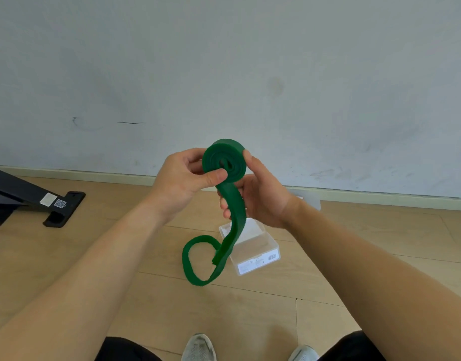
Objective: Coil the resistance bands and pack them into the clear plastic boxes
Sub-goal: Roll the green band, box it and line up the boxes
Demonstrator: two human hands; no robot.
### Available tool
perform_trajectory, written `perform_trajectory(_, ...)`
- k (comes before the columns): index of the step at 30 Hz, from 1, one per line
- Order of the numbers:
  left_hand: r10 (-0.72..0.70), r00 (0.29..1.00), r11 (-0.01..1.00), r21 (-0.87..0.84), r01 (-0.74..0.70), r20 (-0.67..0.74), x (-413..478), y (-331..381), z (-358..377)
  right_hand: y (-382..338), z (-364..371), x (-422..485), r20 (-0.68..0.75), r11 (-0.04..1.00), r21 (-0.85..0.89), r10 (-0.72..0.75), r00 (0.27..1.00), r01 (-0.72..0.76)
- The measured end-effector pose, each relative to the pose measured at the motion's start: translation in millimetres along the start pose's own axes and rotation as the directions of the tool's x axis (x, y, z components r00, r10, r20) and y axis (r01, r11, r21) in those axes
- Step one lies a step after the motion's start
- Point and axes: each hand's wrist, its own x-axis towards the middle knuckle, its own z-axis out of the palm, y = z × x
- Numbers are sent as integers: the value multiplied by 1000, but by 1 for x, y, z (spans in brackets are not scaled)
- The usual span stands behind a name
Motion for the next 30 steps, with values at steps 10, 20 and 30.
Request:
perform_trajectory(10,-94,972,893,451,-14,216,2,8,-17,-6,-11,-6,-114,818,-554,109,988,-154)
perform_trajectory(20,-41,985,982,-174,71,169,-12,-8,10,5,3,0,-51,992,37,-117,992,119)
perform_trajectory(30,-70,993,997,31,67,97,0,-7,-8,-1,-6,-7,-7,931,-317,187,982,-179)
